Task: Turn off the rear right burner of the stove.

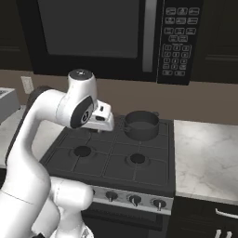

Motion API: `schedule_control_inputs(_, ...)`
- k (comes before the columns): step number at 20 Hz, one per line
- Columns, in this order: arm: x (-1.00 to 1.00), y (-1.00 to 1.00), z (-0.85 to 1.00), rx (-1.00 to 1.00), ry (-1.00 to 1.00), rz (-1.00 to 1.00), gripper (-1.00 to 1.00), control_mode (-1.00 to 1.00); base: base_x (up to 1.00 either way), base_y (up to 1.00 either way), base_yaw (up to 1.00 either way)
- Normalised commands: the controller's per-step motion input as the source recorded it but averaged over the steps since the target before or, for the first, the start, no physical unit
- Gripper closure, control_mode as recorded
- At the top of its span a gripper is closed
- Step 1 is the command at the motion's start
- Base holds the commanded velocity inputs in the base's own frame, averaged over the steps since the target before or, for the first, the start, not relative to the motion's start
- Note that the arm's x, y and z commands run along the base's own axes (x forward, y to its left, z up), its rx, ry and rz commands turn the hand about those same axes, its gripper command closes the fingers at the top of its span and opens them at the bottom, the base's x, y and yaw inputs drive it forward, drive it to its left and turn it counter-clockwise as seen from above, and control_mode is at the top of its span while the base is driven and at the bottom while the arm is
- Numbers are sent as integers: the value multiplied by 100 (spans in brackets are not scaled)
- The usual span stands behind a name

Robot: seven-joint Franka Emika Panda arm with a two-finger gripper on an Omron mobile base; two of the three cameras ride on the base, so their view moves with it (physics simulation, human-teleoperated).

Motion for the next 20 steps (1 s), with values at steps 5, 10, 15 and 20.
schedule_control_inputs(5, -64, -66, -32, -3, -1, 13, -100, -100, 0, 0, 0)
schedule_control_inputs(10, -58, -53, -30, -8, -13, 24, -100, -100, 0, 0, 0)
schedule_control_inputs(15, -61, -19, -41, -15, -26, 32, -100, -100, 0, 0, 0)
schedule_control_inputs(20, -58, -22, -47, -8, -33, 28, -100, -100, 0, 0, 0)
